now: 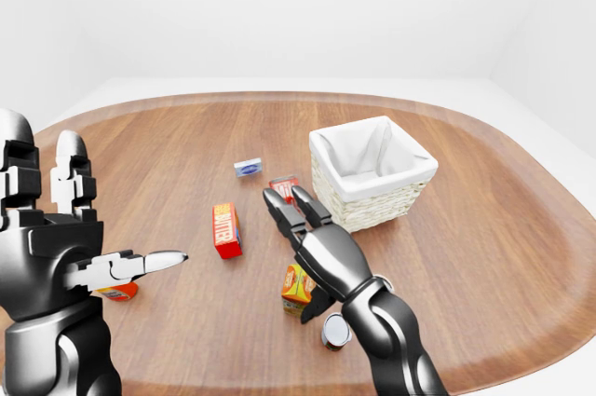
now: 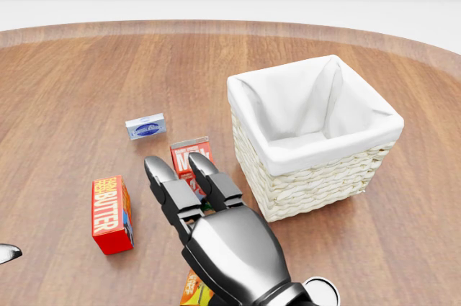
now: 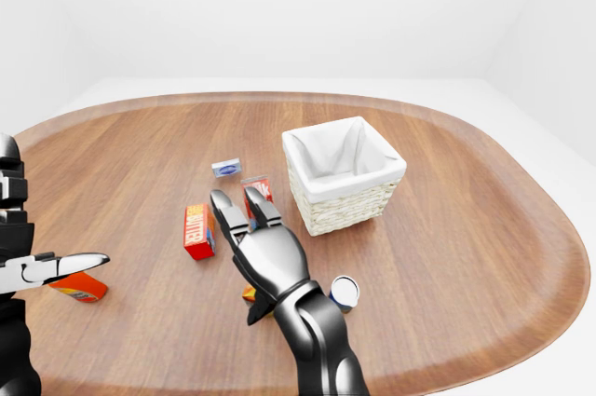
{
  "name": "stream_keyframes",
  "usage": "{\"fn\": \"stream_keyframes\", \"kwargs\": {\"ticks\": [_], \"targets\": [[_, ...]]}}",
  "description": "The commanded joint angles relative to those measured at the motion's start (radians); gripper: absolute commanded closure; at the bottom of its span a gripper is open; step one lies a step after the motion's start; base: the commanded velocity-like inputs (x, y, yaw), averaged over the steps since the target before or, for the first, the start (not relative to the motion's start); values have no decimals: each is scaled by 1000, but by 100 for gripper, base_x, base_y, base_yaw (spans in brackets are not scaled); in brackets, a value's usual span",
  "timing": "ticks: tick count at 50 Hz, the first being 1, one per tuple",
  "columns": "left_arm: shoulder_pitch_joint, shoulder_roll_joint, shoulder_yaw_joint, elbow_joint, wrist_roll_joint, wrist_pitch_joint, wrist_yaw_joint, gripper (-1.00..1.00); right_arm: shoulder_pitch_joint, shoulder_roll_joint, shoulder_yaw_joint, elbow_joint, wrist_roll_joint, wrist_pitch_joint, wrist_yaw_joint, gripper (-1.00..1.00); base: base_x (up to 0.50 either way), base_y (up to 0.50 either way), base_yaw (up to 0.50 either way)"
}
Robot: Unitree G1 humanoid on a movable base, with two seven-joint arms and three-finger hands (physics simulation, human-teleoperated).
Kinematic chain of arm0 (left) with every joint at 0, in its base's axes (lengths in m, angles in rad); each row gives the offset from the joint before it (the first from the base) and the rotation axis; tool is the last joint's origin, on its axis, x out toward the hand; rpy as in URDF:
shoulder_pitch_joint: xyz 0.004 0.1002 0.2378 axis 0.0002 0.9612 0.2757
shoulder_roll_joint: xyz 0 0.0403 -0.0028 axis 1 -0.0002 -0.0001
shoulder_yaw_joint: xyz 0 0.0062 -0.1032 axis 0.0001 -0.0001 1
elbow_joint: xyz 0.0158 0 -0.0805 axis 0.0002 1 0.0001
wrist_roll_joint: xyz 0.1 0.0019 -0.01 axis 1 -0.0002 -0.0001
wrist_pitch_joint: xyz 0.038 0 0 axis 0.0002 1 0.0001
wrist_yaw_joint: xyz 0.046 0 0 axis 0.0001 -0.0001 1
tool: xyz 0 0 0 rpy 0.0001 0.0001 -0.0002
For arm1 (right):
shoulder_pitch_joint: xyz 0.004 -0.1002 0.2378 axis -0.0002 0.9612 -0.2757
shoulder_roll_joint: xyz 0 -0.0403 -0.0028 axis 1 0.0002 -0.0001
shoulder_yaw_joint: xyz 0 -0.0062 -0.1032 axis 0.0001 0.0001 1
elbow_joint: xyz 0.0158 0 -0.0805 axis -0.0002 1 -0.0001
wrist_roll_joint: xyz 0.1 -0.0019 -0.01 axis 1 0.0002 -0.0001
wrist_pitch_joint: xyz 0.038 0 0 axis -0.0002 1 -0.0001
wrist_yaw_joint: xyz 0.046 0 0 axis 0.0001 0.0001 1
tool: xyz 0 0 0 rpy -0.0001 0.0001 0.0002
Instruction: Pick up the orange juice, and put it in the basket.
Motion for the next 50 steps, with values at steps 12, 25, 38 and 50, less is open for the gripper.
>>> {"fn": "stream_keyframes", "kwargs": {"ticks": [12, 25, 38, 50], "targets": [[0, 1, -2, 8, 2, 0, 0, -100, 2, -18, -52, 213, 79, 0, -114, -100, 0, 0, 0], [1, 0, -4, 10, 3, 0, 0, -100, -2, -16, -72, 329, 121, 0, -172, -100, 0, 0, 0], [0, 0, -3, 7, 1, 0, 1, -100, -35, -2, -95, 458, 150, 0, -216, -100, 0, 0, 0], [0, 0, -2, 4, 0, 0, 2, -100, -70, 15, -111, 559, 160, 0, -242, -100, 0, 0, 0]]}}
